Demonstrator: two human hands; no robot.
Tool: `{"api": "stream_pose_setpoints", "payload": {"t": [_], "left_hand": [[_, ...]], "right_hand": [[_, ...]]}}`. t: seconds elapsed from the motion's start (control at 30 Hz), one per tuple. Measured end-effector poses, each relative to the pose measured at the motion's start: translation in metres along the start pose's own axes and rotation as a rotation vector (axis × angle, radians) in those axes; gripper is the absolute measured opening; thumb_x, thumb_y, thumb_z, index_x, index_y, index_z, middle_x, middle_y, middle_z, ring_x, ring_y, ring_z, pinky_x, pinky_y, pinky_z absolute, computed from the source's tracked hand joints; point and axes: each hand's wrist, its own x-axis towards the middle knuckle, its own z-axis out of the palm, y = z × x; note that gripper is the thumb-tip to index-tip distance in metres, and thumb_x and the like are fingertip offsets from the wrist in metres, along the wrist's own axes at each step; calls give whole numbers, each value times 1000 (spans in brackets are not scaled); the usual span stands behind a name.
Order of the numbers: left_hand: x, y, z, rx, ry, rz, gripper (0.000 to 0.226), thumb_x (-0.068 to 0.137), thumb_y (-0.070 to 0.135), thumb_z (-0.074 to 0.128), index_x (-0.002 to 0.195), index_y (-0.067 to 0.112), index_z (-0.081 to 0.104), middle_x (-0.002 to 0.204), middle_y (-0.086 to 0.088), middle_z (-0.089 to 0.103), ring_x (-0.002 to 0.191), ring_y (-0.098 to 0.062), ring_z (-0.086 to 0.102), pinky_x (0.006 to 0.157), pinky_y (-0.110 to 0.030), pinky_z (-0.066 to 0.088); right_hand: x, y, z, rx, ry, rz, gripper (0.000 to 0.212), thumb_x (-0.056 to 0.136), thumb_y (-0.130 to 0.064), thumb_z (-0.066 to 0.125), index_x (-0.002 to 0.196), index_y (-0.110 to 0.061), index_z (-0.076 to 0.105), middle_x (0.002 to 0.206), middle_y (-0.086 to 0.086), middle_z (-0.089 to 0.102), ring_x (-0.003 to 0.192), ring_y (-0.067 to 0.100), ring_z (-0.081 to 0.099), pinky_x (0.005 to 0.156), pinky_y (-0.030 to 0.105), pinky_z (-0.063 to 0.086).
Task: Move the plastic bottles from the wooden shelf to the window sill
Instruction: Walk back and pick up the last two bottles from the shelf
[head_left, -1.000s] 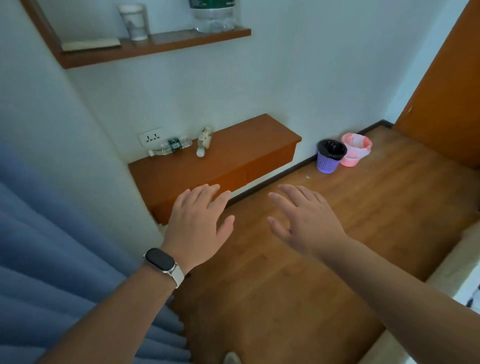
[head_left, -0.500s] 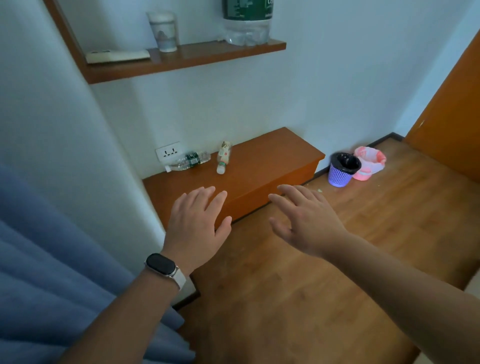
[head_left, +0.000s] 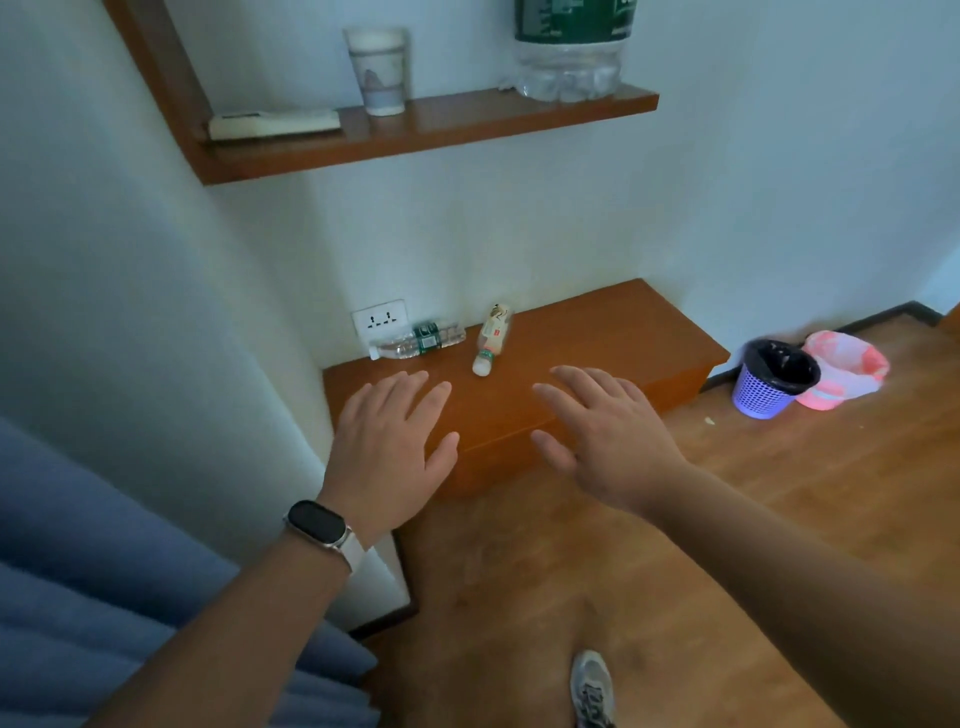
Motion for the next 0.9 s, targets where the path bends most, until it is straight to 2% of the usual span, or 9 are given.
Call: {"api": "stream_pose_setpoints", "payload": {"t": [0.17,0.3,0.43,0.73,0.9], "left_hand": [[56,28,14,69,-40,-45,52,94,48,56,138,22,56,141,-6,57,132,-28,51,108,-50,39],[104,55,27,107,-37,-70,51,95,49,51,138,22,56,139,-5,58,131,-27,51,107,-48,40],[137,64,33,128,-12,-121,48,96,46,50,135,19,58,138,-8,59,129,-30,53,106,-49,41],[177,62,59,129,-78,-171,58,94,52,36,136,19,58,140,-10,58,130,-31,52,107,-51,41],[198,45,89,133,-33,-177,50,94,48,50,132,18,60,135,-10,61,126,-32,56,103,-51,43]], "right_hand": [[42,67,-2,11,53,-49,56,98,-59,34,146,-30,40,153,-1,41,142,23,35,114,42,28],[72,121,-3,-5,110,-125,51,96,-56,42,138,-27,50,144,2,52,133,25,47,107,43,39],[96,162,2,-15,135,-169,50,96,-55,43,136,-26,52,142,2,53,131,26,49,105,44,41],[146,197,12,38,162,-239,47,95,-53,47,132,-25,56,138,2,57,128,25,52,102,42,43],[184,200,28,12,143,-274,48,94,-54,48,131,-25,57,136,1,58,125,23,54,101,40,45]]}}
